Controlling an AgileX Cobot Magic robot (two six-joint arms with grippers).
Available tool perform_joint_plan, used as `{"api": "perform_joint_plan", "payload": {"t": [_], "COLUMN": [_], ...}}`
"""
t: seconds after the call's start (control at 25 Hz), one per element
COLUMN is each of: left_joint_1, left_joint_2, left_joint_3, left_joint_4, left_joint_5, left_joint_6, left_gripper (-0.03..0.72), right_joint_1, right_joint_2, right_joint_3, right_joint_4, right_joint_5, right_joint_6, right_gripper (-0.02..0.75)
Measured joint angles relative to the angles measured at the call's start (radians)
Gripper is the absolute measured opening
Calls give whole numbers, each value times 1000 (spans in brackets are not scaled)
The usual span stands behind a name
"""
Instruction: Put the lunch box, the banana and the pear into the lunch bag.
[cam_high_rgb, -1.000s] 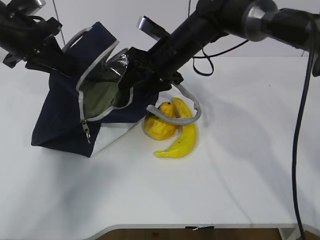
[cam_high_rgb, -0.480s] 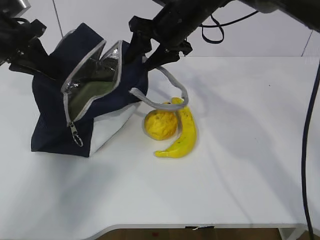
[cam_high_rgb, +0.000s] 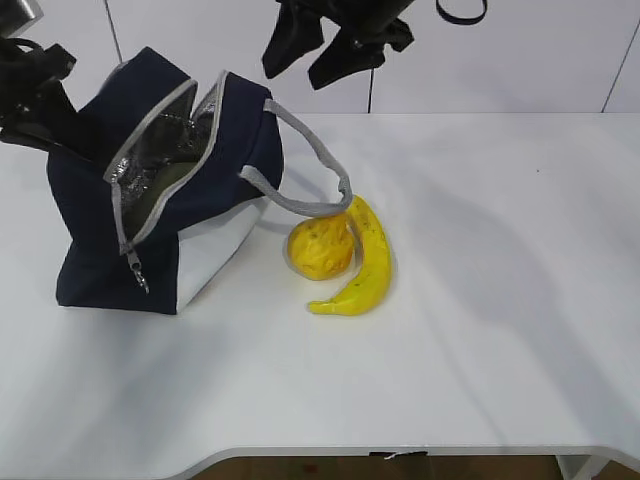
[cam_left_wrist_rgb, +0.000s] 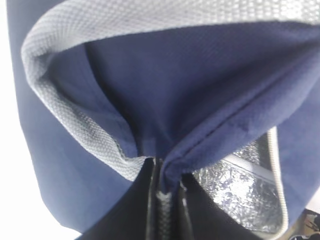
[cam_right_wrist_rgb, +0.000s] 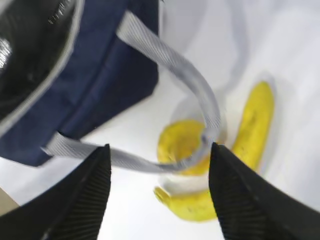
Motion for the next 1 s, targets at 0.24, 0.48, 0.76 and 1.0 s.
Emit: {"api": "perform_joint_plan", "payload": {"t": [0.24,0.48,0.76,1.0], "left_joint_1": [19,29,29,29], "left_joint_2": [0,0,0,0], "left_joint_3": [0,0,0,0], "left_joint_4": [4,8,9,13], "left_joint_5": [-4,-4,-4,-6], "left_joint_6": [0,0,0,0], "left_gripper": [18,18,18,18], "right_joint_1": [0,0,0,0], "right_joint_2": [-110,-159,-159,-120], "right_joint_3": [158,322,382,382], "right_joint_4": [-158,-220,-264,-344], "right_joint_5": [2,2,2,2], "right_joint_6": [10,17,48,116], "right_gripper": [491,491,491,491]}}
